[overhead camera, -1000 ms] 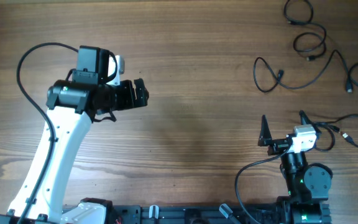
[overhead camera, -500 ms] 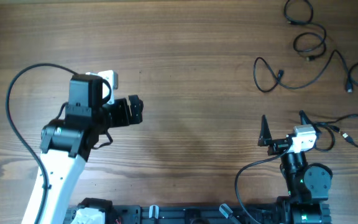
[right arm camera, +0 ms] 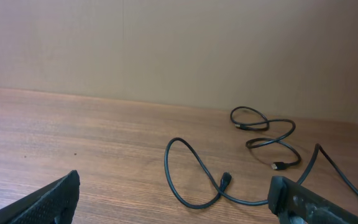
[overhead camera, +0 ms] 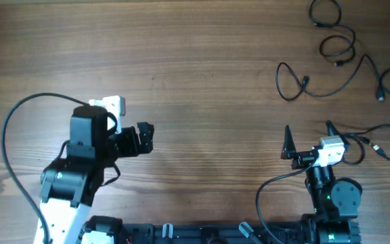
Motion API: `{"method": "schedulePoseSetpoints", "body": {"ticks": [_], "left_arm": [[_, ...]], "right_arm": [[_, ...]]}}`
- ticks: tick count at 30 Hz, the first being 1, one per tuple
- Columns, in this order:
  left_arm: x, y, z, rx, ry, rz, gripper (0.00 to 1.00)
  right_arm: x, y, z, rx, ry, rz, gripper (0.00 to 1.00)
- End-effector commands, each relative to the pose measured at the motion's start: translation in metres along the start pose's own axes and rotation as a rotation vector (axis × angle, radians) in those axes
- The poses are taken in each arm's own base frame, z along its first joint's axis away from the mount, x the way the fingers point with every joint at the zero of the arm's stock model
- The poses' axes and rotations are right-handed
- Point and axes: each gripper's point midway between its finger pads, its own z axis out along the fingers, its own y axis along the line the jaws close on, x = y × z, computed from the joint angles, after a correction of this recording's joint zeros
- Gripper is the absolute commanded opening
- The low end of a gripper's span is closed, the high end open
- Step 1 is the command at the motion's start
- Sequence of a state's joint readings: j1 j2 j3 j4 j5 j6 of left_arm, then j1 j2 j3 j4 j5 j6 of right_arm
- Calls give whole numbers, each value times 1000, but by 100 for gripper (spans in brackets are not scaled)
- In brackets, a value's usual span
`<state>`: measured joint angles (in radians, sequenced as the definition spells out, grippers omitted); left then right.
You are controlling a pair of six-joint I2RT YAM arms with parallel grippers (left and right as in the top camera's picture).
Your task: Untangle cables
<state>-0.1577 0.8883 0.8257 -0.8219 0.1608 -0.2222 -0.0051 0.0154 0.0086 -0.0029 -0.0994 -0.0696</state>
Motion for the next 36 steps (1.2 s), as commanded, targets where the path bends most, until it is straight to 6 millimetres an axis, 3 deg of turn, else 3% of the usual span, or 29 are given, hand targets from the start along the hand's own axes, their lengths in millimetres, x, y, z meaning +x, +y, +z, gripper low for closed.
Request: {"method": "schedulePoseSetpoints", "body": {"ticks": [1, 5, 21, 27, 36], "left_arm": [[-4, -2, -16, 9, -73, 19, 100], [0, -3, -31, 18, -104, 24, 100], [3, -4, -46, 28, -147, 34, 100], [19, 11, -32, 18, -210, 17, 100], [35, 30, -37, 6, -373, -6, 100]], "right_arm": [[-2, -1, -1, 10, -11, -9, 100], [-2, -1, -1, 10, -11, -9, 100], [-2, -1, -1, 10, -11, -9, 100], [-2, -1, -1, 10, -11, -9, 100], [-2, -1, -1, 10, -11, -9, 100]]}}
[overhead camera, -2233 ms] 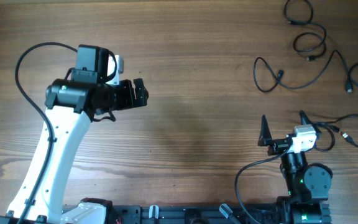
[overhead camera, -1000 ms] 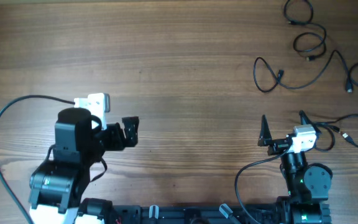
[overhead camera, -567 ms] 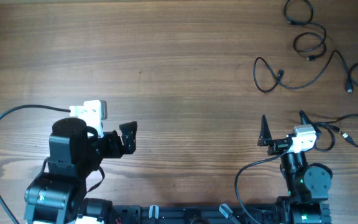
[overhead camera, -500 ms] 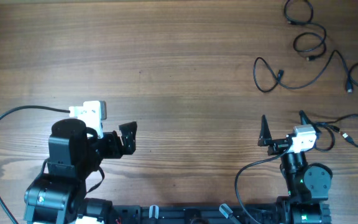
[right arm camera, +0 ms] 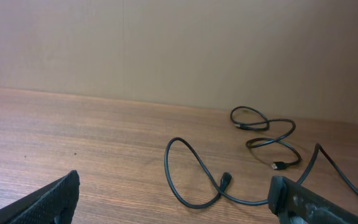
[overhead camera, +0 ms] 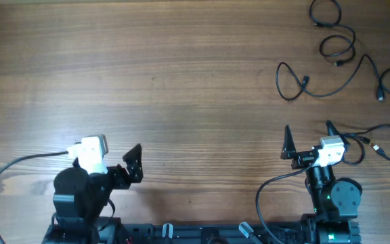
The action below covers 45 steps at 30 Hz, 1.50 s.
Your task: Untangle cables
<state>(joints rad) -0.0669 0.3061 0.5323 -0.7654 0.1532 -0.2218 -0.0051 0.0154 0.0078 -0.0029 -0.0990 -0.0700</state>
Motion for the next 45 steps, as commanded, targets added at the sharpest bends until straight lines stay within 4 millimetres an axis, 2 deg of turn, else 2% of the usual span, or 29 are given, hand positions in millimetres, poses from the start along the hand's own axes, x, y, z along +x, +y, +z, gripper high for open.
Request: {"method": "schedulePoseSetpoints", "body": {"ticks": [1, 4, 6, 10, 17, 20, 25, 29, 32, 36, 39, 45], "left_arm": [[7, 9, 3, -24, -23, -1, 100], [7, 10, 5, -16, -42, 0, 100], [9, 6, 7, 10, -49, 66, 100], [16, 11, 12, 0, -50, 75, 100], [15, 20, 26, 17, -215, 91, 100], [10, 24, 35, 21, -286, 100, 100], [-10, 21, 41, 50, -443, 159, 100], [-22, 22, 38, 41, -533, 169, 100], [-25, 29, 36, 2, -548, 158, 100], [-14, 37, 43, -31, -493, 143, 100], [-15, 43, 42, -64, -499, 135, 100], [-15, 46, 42, -122, -492, 302, 100]], "right_arm": [[-2, -1, -1, 10, -12, -9, 100], [-2, -1, -1, 10, -12, -9, 100], [-2, -1, -1, 10, -12, -10, 100], [-2, -1, -1, 10, -12, -9, 100], [-2, -1, -1, 10, -12, -9, 100], [-2, -1, -1, 10, -12, -10, 100], [-2, -1, -1, 10, -12, -9, 99], [-2, -1, -1, 10, -12, -9, 100], [-2, -1, -1, 10, -12, -9, 100], [-2, -1, -1, 10, -12, -9, 100], [-2, -1, -1, 10, -12, -9, 100], [-2, -1, -1, 10, -12, -9, 100]]}}
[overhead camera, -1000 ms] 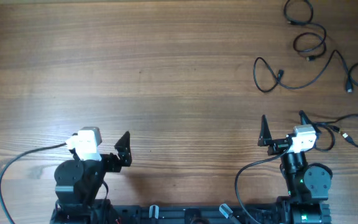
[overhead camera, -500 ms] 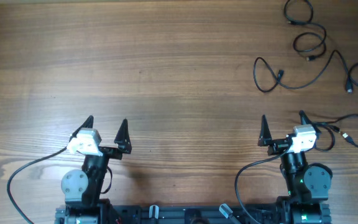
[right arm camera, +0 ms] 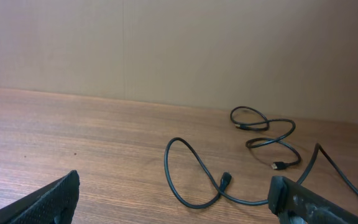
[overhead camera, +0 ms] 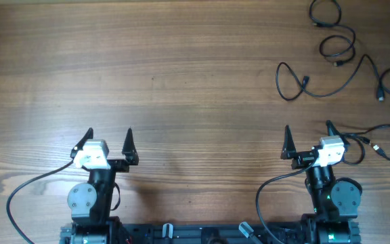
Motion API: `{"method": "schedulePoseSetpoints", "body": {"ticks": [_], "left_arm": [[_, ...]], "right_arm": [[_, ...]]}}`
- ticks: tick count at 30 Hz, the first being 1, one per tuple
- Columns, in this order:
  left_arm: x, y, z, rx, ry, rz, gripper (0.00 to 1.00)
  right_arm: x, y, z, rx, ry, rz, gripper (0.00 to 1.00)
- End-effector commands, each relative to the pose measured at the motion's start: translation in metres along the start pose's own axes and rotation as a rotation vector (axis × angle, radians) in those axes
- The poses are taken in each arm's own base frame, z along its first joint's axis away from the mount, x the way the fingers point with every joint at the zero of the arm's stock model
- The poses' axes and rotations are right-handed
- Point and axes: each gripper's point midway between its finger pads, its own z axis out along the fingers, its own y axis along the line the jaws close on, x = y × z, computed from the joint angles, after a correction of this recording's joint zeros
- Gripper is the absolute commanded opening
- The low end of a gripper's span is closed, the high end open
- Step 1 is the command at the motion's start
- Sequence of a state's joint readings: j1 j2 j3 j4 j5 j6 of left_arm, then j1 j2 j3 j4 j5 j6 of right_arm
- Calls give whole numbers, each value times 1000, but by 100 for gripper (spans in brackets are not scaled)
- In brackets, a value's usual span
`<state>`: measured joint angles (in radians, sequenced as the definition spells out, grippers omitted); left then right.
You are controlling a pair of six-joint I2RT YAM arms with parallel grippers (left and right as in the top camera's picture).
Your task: Untangle cables
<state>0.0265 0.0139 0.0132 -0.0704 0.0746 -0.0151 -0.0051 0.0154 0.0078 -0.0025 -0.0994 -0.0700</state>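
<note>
Three black cables lie apart at the right of the table. A curled one (overhead camera: 335, 32) is at the far corner and shows in the right wrist view as the curled cable (right arm camera: 269, 134). A long looped one (overhead camera: 317, 87) lies below it, also seen as the looped cable (right arm camera: 194, 177). A third cable (overhead camera: 388, 144) lies by the right arm. My right gripper (overhead camera: 308, 135) stands open near the front edge, empty, with both fingers at the bottom of its own view of the right gripper (right arm camera: 176, 208). My left gripper (overhead camera: 108, 139) is open and empty at the front left, far from the cables.
The wooden table (overhead camera: 181, 74) stretches bare to the left and middle. The arms' bases and their feed wires (overhead camera: 26, 196) sit along the front edge. A pale wall (right arm camera: 179, 50) stands behind the table's far side.
My left arm has drawn back and squared up, its open fingers now pointing away from the front edge. The right arm and the cables have not moved.
At first my left arm reached out over the table's left part, gripper turned to the right. Then it was pulled back low at the front left, still tilted. Now it sits straight like the right arm. The three cables stayed where they lay throughout.
</note>
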Motion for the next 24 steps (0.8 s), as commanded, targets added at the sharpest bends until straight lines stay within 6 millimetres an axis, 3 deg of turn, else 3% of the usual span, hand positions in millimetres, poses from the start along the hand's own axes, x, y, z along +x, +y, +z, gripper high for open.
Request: {"method": "schedulePoseSetpoints", "body": {"ticks": [1, 24], "left_arm": [[2, 5, 0, -24, 0, 82, 100], [2, 4, 0, -29, 0, 38, 100]], "right_arm": [[-2, -1, -1, 10, -11, -9, 100], [-2, -1, -1, 10, -11, -9, 100]]}}
